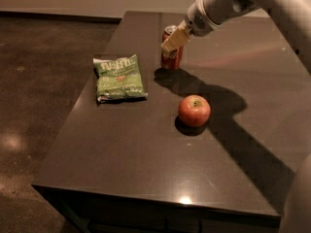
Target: Move coke can near green jalapeno chip bag
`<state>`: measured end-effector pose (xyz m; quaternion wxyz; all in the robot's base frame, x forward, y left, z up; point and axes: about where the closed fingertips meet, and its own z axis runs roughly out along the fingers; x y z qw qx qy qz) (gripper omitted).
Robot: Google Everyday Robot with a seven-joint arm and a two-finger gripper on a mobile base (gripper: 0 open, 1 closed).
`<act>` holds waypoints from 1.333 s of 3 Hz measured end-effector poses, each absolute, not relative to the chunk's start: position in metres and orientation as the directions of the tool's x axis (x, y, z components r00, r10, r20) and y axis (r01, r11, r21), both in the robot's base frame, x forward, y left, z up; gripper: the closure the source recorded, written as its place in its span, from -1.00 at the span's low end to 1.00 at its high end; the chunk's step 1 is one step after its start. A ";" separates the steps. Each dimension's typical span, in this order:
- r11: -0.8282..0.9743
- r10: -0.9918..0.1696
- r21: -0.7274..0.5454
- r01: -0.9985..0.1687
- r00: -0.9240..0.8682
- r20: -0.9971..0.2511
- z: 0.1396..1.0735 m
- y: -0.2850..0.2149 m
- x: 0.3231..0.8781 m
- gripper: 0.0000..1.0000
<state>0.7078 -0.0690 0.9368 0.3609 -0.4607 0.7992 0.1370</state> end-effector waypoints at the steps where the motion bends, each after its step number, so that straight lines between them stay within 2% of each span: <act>1: 0.479 -0.663 -0.117 -0.870 -0.271 -0.698 0.931 -0.046 0.699 0.65; 4: 0.426 -0.685 -0.108 -0.898 -0.242 -0.687 0.916 -0.028 0.691 -0.76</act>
Offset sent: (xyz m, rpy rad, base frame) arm -0.0203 0.0432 -0.0198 -0.0224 0.0096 0.1413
